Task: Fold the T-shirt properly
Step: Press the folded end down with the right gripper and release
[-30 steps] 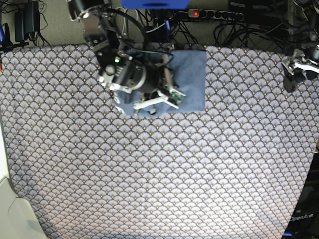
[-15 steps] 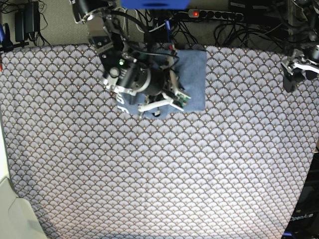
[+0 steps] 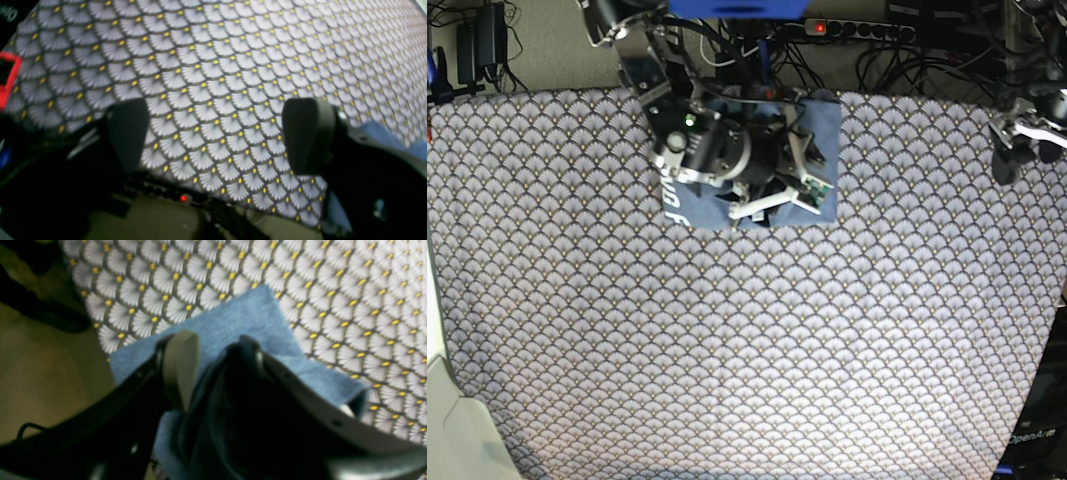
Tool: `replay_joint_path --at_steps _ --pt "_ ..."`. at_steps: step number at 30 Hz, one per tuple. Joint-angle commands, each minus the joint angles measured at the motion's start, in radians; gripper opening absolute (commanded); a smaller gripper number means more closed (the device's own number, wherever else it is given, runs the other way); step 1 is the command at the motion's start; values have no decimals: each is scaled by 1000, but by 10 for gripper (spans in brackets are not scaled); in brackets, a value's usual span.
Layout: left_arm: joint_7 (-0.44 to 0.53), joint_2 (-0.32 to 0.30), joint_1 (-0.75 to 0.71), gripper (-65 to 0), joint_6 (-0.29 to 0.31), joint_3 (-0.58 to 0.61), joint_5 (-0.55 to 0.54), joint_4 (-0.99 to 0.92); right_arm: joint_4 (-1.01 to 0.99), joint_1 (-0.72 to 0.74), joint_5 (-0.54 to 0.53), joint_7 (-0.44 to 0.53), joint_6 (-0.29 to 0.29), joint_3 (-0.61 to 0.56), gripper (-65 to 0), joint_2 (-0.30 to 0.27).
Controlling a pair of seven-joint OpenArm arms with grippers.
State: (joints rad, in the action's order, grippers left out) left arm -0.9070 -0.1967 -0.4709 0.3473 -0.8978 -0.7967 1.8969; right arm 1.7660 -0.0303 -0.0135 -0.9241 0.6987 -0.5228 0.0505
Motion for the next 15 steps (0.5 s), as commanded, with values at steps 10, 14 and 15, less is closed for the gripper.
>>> replay_joint_path --at_steps 10,14,15 --pt "21 -11 -5 -26 68 -11 -5 8 116 53 134 27 -1 -47 -386 13" --pt "21 -11 -16 -26 69 -11 -3 3 142 53 194 27 -1 -46 -387 -50" --pt "22 -11 -18 -26 69 -11 -5 -4 153 53 206 27 -1 -46 -387 -61"
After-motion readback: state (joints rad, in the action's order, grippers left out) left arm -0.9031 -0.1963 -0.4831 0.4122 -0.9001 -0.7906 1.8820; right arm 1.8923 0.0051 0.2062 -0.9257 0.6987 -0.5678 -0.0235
